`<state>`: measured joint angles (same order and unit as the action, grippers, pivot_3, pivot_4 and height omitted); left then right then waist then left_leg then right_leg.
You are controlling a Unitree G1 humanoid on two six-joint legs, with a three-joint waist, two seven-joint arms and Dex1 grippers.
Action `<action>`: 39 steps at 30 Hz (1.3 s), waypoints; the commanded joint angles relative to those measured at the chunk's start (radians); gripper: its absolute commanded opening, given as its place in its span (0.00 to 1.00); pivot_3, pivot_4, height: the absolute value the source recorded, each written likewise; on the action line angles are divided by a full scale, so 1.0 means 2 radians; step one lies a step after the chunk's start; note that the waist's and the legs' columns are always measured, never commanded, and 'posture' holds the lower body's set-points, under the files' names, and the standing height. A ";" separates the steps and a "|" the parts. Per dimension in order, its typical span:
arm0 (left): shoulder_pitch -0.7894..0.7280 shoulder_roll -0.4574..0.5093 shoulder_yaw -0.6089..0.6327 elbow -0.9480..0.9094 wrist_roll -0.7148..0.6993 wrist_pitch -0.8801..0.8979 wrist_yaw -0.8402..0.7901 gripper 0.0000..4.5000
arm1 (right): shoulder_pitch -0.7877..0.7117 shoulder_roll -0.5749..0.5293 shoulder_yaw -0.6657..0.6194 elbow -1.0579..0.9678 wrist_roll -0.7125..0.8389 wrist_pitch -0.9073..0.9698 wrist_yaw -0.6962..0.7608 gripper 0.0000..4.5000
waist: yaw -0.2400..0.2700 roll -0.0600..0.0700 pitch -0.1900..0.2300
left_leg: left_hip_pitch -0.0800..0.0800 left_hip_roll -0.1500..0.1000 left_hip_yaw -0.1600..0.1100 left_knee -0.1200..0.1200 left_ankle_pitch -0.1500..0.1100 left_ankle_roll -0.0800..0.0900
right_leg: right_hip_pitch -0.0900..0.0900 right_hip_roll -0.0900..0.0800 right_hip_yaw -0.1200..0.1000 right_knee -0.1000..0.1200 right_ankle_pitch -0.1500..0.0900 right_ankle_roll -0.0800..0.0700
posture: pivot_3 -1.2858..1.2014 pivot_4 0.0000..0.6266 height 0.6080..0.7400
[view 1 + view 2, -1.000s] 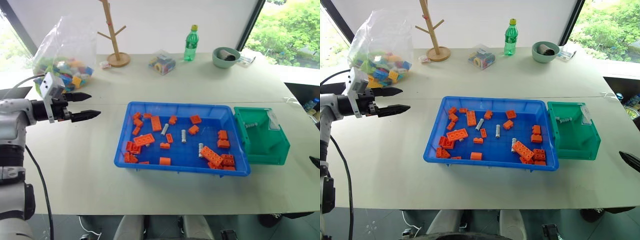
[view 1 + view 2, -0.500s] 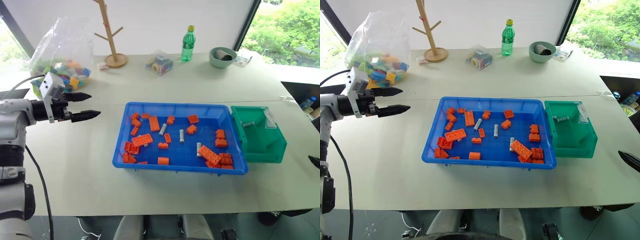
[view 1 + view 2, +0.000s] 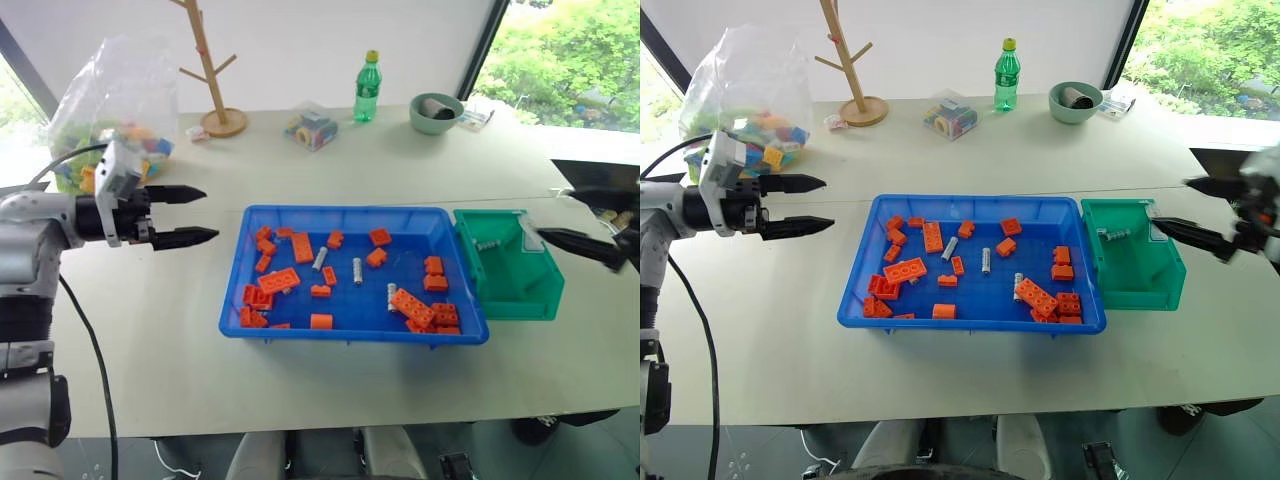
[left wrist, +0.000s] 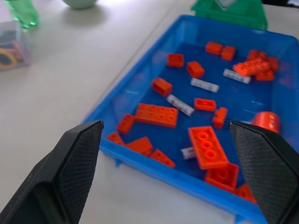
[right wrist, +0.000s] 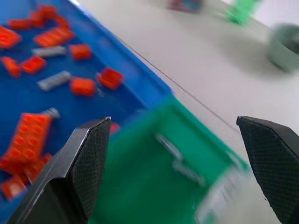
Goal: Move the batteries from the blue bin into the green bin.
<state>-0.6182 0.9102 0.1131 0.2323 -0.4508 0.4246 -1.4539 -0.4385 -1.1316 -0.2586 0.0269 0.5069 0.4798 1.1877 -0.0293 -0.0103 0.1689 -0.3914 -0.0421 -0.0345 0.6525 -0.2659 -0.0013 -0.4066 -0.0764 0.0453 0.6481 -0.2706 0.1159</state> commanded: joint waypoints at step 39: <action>0.071 0.067 0.018 -0.129 -0.045 0.019 -0.038 1.00 | -0.292 0.473 0.365 0.339 -0.271 -0.295 0.066 0.98 | -0.008 -0.002 0.001 | -0.010 -0.001 0.001 0.006 0.000 0.000 | -0.012 -0.001 -0.002 0.007 0.000 0.000 | 0.52 0.24 0.90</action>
<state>-0.4761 1.0209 0.1058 -0.0017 -0.5174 0.4549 -1.5388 -1.0100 -0.1918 0.4680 0.6820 -0.0053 -0.0522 1.3455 -0.0463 -0.0137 0.1704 -0.4107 -0.0437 -0.0334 0.6647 -0.2659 -0.0017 -0.4298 -0.0780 0.0421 0.6629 -0.2700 0.1152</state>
